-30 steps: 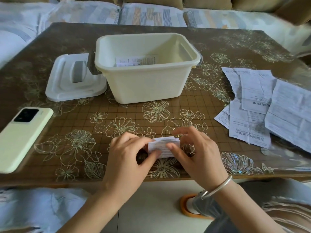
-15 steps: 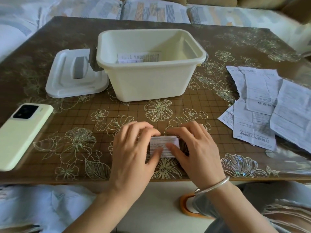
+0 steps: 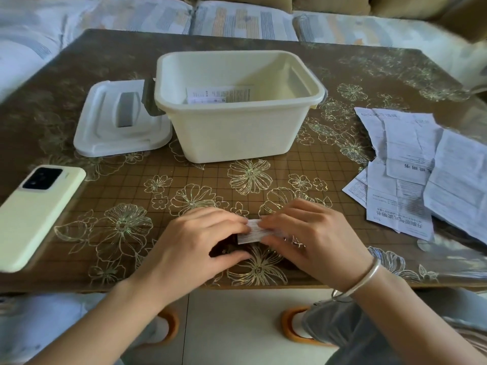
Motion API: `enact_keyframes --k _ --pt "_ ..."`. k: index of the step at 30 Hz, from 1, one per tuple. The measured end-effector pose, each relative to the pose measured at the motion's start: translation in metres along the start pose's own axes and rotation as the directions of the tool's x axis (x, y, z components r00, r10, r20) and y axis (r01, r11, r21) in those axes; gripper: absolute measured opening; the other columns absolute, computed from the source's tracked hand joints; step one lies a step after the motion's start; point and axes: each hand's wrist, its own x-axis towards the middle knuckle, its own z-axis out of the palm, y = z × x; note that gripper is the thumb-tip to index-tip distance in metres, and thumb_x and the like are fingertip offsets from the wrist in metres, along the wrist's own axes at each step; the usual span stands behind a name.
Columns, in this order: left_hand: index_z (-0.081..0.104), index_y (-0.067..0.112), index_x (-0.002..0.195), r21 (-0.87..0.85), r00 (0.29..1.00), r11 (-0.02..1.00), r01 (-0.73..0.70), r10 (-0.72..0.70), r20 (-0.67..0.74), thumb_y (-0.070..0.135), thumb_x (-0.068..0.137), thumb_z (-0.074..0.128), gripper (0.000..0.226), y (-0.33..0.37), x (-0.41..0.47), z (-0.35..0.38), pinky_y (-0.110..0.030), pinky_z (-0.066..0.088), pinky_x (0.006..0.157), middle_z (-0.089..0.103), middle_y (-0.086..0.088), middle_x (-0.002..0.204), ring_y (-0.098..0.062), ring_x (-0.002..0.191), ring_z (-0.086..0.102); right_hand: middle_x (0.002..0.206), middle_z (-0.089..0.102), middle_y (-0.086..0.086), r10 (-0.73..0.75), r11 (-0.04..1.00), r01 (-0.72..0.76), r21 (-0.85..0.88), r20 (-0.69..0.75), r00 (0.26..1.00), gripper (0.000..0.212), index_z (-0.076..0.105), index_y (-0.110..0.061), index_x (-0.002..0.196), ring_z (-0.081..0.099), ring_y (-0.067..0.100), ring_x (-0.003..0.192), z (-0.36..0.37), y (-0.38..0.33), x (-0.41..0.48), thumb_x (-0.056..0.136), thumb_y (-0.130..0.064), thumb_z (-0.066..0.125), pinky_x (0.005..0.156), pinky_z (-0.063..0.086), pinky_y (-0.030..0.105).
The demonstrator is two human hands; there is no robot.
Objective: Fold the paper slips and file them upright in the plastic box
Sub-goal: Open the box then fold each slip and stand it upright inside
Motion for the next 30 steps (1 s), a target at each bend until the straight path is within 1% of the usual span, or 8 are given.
enact_keyframes --k 4,9,13,17,22,24,27,30 --pt "0.076 0.013 0.098 0.042 0.991 0.999 -0.009 0.015 -0.133 0.019 0.085 0.075 0.014 0.001 0.008 0.002 -0.032 0.056 0.076 0.074 0.006 0.094 -0.008 0.085 0.068 0.084 0.07 -0.011 -0.004 1.0 0.004 0.007 0.023 1.0 0.027 0.069 -0.021 0.107 0.065 0.01 0.073 -0.008 0.0 0.01 0.101 -0.035 0.047 0.057 0.053 0.031" --pt "0.077 0.013 0.097 0.023 0.977 0.999 0.027 -0.021 -0.212 0.024 0.088 0.062 0.022 0.006 0.036 -0.024 -0.033 0.056 0.064 0.075 0.007 0.086 -0.009 0.075 0.069 0.086 0.068 -0.011 -0.075 0.997 0.075 -0.028 -0.004 0.997 0.029 0.069 -0.02 0.108 0.065 0.01 0.073 -0.028 0.0 0.04 0.096 -0.039 0.05 0.056 0.055 0.03" --pt "0.077 0.017 0.1 -0.084 0.984 0.995 0.054 -0.067 -0.165 0.028 0.088 0.064 0.021 0.001 0.054 -0.05 -0.028 0.057 0.07 0.074 0.012 0.093 -0.002 0.082 0.069 0.082 0.068 -0.013 -0.015 0.997 0.018 0.069 -0.046 0.999 0.017 0.072 -0.021 0.092 0.062 0.008 0.075 -0.046 0.008 0.072 0.086 -0.033 0.061 0.059 0.055 0.033" --pt "0.077 0.018 0.102 -0.076 0.986 0.996 0.055 -0.067 -0.152 0.031 0.089 0.061 0.024 -0.011 0.064 -0.07 -0.024 0.057 0.075 0.073 0.012 0.101 0.001 0.086 0.068 0.078 0.069 -0.012 0.076 0.987 -0.086 0.137 0.077 0.994 0.008 0.072 -0.025 0.09 0.064 0.005 0.07 -0.055 0.012 0.096 0.083 -0.026 0.072 0.063 0.056 0.033" --pt "0.065 0.01 0.109 0.04 0.887 0.99 0.136 -0.103 -0.449 0.016 0.095 0.052 0.02 -0.046 0.1 -0.119 -0.013 0.048 0.086 0.06 -0.001 0.123 -0.004 0.097 0.059 0.079 0.072 -0.013 0.192 0.899 -0.199 0.39 0.058 0.98 0.006 0.072 -0.023 0.088 0.066 0.001 0.074 -0.081 0.03 0.138 0.082 -0.025 0.071 0.068 0.052 0.012" --pt "0.066 0.012 0.104 0.05 0.849 0.972 0.231 -0.176 -0.498 0.009 0.096 0.051 0.018 -0.071 0.117 -0.131 -0.015 0.044 0.088 0.06 -0.001 0.12 -0.004 0.101 0.056 0.078 0.073 -0.01 0.255 0.844 -0.254 0.472 0.062 0.965 0.004 0.072 -0.024 0.085 0.067 0.002 0.07 -0.087 0.038 0.157 0.082 -0.025 0.071 0.067 0.052 0.012" --pt "0.068 0.021 0.102 -0.055 0.805 0.913 0.404 -0.383 -0.452 0.01 0.094 0.053 0.02 -0.1 0.141 -0.124 -0.033 0.042 0.1 0.058 0.003 0.121 -0.012 0.115 0.053 0.079 0.074 -0.005 0.284 0.773 -0.309 0.554 0.135 0.949 0.009 0.072 -0.018 0.086 0.07 0.009 0.068 -0.084 0.047 0.186 0.08 -0.025 0.072 0.069 0.054 0.015" --pt "0.066 0.026 0.106 -0.092 0.782 0.857 0.507 -0.502 -0.37 0.017 0.096 0.054 0.017 -0.11 0.156 -0.107 -0.027 0.029 0.103 0.052 0.005 0.132 -0.015 0.128 0.042 0.08 0.075 0.001 0.305 0.634 -0.394 0.665 0.253 0.918 0.024 0.072 -0.015 0.086 0.072 0.018 0.074 -0.075 0.054 0.214 0.071 -0.033 0.07 0.071 0.057 0.023"
